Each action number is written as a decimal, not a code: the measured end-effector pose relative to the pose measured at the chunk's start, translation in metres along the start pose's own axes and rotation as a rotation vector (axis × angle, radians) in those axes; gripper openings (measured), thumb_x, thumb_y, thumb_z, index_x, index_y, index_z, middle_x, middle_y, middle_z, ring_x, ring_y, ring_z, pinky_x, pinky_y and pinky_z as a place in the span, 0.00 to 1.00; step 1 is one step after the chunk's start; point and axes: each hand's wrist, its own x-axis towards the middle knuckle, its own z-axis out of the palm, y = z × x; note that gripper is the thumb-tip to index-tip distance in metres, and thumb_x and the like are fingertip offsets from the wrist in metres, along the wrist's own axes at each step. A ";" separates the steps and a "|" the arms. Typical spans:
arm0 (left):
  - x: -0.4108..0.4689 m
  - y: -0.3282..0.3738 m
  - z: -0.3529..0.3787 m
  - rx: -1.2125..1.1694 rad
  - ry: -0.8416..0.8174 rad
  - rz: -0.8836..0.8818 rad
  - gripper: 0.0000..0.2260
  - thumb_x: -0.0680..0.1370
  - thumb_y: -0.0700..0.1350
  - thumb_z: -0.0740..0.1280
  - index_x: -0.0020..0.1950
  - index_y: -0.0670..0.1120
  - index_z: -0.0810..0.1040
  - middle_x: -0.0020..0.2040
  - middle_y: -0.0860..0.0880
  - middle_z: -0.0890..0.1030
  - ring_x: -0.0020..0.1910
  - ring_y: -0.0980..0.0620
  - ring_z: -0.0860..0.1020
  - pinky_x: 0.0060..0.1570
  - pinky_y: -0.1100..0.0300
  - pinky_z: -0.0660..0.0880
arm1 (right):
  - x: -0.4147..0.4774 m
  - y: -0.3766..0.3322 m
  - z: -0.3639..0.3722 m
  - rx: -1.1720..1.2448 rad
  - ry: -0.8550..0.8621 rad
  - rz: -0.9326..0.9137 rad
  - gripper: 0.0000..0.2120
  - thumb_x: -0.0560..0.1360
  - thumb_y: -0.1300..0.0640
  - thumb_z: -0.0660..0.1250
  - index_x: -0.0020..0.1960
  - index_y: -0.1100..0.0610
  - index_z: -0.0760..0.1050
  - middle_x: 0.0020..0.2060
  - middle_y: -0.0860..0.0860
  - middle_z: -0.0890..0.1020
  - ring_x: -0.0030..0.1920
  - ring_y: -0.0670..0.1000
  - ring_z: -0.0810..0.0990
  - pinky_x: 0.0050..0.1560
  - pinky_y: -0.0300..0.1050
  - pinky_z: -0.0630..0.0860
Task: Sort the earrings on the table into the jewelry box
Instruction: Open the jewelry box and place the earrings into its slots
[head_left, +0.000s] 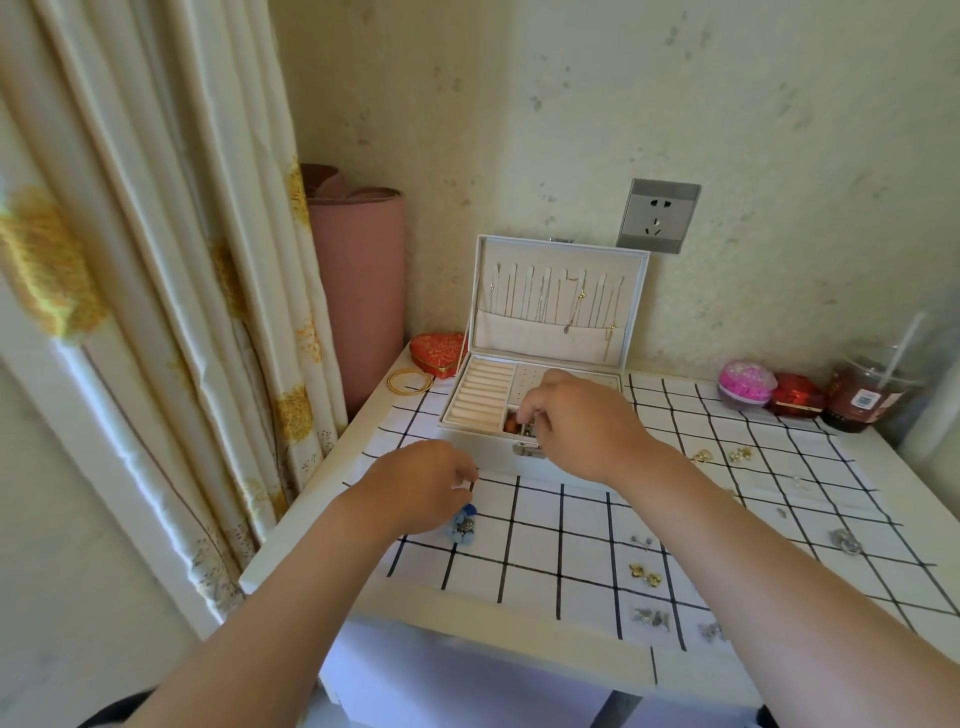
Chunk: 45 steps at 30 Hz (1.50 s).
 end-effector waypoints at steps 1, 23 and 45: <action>-0.001 -0.001 0.001 0.017 -0.033 -0.020 0.15 0.80 0.51 0.65 0.66 0.56 0.76 0.62 0.56 0.77 0.60 0.54 0.75 0.59 0.58 0.72 | -0.003 -0.008 0.000 0.034 0.003 -0.040 0.12 0.79 0.57 0.63 0.54 0.45 0.82 0.50 0.43 0.78 0.46 0.48 0.79 0.44 0.43 0.74; -0.001 0.004 -0.023 -0.726 0.218 0.070 0.12 0.72 0.40 0.77 0.50 0.49 0.77 0.40 0.50 0.84 0.41 0.55 0.81 0.44 0.64 0.77 | -0.006 -0.025 0.003 0.764 -0.106 0.158 0.04 0.75 0.58 0.74 0.42 0.52 0.85 0.37 0.48 0.86 0.29 0.49 0.79 0.38 0.47 0.78; 0.049 0.043 -0.027 -1.185 0.358 0.029 0.04 0.76 0.38 0.72 0.50 0.44 0.84 0.37 0.53 0.84 0.34 0.62 0.80 0.37 0.70 0.74 | 0.016 0.017 -0.031 0.858 0.047 0.212 0.06 0.74 0.53 0.74 0.51 0.52 0.83 0.41 0.49 0.86 0.32 0.48 0.81 0.27 0.33 0.70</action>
